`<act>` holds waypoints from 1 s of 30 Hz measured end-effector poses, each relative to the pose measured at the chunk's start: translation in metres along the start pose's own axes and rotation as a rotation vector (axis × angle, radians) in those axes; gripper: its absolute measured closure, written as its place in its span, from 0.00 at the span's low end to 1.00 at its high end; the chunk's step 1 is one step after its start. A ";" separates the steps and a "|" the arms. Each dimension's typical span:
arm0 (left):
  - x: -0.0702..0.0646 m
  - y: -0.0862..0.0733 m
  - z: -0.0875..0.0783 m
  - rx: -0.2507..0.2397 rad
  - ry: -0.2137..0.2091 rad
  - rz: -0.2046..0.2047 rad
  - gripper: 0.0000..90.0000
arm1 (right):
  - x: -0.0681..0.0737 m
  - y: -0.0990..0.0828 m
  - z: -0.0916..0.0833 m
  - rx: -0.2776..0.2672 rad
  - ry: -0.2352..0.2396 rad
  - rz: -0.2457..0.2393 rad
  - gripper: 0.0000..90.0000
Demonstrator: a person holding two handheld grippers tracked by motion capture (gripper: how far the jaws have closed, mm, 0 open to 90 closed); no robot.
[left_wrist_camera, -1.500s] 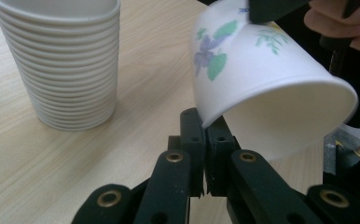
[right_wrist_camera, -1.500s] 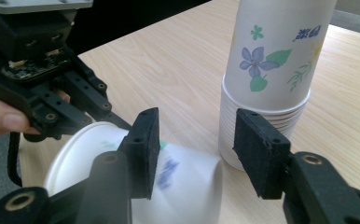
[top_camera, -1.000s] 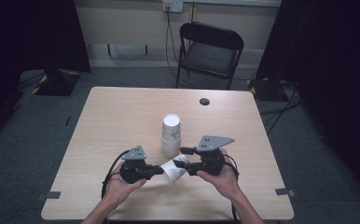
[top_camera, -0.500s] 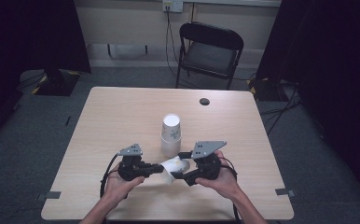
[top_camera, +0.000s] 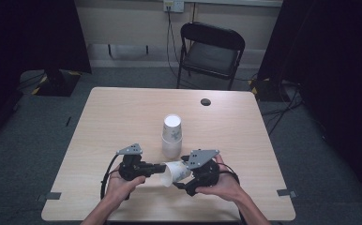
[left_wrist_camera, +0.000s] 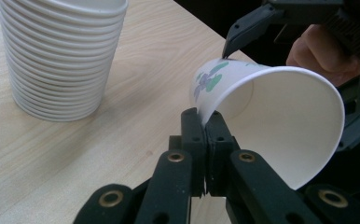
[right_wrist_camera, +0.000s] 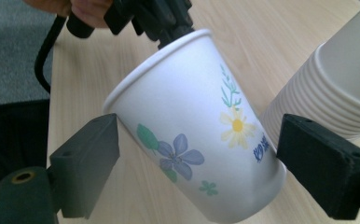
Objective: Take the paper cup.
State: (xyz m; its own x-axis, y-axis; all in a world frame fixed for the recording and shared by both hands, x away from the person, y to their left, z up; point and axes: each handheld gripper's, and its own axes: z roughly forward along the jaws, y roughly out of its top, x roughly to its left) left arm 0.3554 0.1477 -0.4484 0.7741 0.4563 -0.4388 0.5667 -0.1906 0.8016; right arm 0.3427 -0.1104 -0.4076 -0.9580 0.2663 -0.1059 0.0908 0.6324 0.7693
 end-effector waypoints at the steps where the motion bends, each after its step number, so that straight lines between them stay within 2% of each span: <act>1: 0.000 0.000 0.000 0.000 0.000 0.000 0.99 | 0.000 0.000 0.002 0.006 -0.001 -0.001 0.12; 2: 0.000 0.000 0.000 -0.013 -0.013 -0.015 0.99 | 0.001 -0.001 0.003 0.014 -0.004 -0.008 0.11; 4: 0.000 0.001 0.000 -0.017 -0.009 -0.017 0.99 | 0.003 0.000 0.007 0.035 -0.006 -0.015 0.12; 5: 0.000 0.001 0.000 -0.021 -0.015 -0.033 0.99 | 0.004 0.000 0.009 0.046 -0.010 -0.022 0.12; 15: -0.003 0.003 0.002 -0.028 -0.022 -0.039 0.98 | 0.012 0.001 0.019 0.082 -0.046 -0.061 0.17; 17: -0.003 0.003 0.002 -0.042 -0.021 -0.049 0.97 | 0.013 0.001 0.020 0.092 -0.051 -0.073 0.21; 18: -0.004 0.004 0.002 -0.042 -0.013 -0.039 0.97 | 0.013 0.001 0.021 0.098 -0.049 -0.073 0.24; 20: -0.006 0.005 0.003 -0.042 -0.007 -0.022 0.96 | 0.014 0.000 0.024 0.097 -0.047 -0.076 0.31; 23: -0.006 0.005 0.003 -0.041 0.001 -0.015 0.94 | 0.014 0.000 0.025 0.089 -0.040 -0.069 0.32; 25: -0.006 0.006 0.002 -0.052 0.006 -0.017 0.92 | 0.013 0.001 0.023 0.056 -0.038 -0.059 0.34; 29: -0.006 0.006 0.001 -0.063 0.014 -0.022 0.82 | 0.012 0.002 0.019 0.029 -0.049 -0.053 0.34; 30: -0.006 0.006 0.000 -0.073 0.046 -0.028 0.76 | 0.012 0.002 0.018 0.028 -0.048 -0.053 0.34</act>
State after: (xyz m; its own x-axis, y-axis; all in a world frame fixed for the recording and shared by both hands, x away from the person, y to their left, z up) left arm 0.3541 0.1444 -0.4410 0.7433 0.5004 -0.4440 0.5648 -0.1137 0.8174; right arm 0.3366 -0.0928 -0.4190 -0.9477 0.2658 -0.1768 0.0481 0.6663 0.7441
